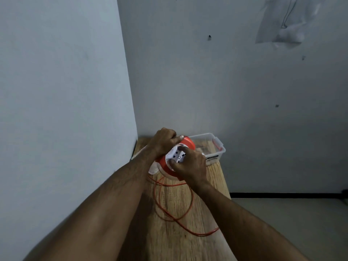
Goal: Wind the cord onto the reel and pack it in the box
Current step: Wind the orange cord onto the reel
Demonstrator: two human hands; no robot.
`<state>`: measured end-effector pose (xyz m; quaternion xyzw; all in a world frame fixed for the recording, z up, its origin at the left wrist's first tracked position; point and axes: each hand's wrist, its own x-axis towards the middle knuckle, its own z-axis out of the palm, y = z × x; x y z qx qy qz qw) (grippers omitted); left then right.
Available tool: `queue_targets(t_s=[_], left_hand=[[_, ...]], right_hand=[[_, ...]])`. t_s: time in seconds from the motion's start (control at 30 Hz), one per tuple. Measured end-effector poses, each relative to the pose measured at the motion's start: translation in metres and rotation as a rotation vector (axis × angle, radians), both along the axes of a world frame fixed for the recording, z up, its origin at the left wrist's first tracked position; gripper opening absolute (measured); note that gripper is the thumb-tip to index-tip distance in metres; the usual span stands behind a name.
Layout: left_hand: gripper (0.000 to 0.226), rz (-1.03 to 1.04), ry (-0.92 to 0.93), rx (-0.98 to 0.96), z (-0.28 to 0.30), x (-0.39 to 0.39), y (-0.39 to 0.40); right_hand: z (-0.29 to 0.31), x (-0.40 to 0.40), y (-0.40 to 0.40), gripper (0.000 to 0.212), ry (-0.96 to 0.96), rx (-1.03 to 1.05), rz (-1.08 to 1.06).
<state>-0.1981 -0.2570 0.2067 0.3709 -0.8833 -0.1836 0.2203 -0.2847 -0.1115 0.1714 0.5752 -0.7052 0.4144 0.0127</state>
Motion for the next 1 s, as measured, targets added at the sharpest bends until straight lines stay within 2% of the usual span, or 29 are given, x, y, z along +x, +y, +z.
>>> queue_targets(t_s=[0.27, 0.37, 0.4, 0.43, 0.5, 0.6, 0.67, 0.73, 0.9, 1.0], left_hand=[[0.049, 0.019, -0.033, -0.07, 0.0, -0.001, 0.005], [0.046, 0.015, -0.054, -0.065, 0.0, 0.003, 0.006], [0.046, 0.021, -0.061, -0.06, 0.0, 0.004, 0.006], [0.047, 0.037, -0.064, -0.052, 0.0, 0.007, 0.006], [0.047, 0.075, -0.052, -0.043, 0.0, 0.012, 0.005], [0.046, 0.049, -0.021, -0.01, 0.0, 0.016, 0.0], [0.047, 0.033, -0.014, 0.001, 0.001, 0.016, -0.003], [0.049, 0.033, -0.008, -0.006, 0.002, 0.013, -0.001], [0.04, -0.006, -0.006, 0.033, 0.002, 0.009, 0.003], [0.039, -0.007, -0.004, 0.02, 0.002, 0.007, 0.005]], right_hand=[[0.002, 0.029, -0.012, 0.061, -0.694, 0.049, -0.351], [0.002, 0.031, -0.012, 0.059, -0.804, 0.086, -0.34], [0.002, 0.031, -0.011, 0.054, -0.723, 0.095, -0.311], [0.003, 0.03, -0.007, 0.047, -0.549, 0.096, -0.28], [0.002, 0.023, -0.001, 0.037, -0.092, 0.054, -0.207], [-0.003, 0.007, 0.004, 0.052, 0.436, -0.032, 0.025], [-0.006, 0.001, 0.004, 0.068, 0.642, 0.051, 0.147], [-0.009, -0.003, 0.003, 0.079, 0.72, 0.146, 0.171], [-0.004, -0.012, -0.006, 0.092, 0.738, 0.248, 0.187], [0.004, -0.016, -0.009, 0.08, 0.71, 0.234, 0.248]])
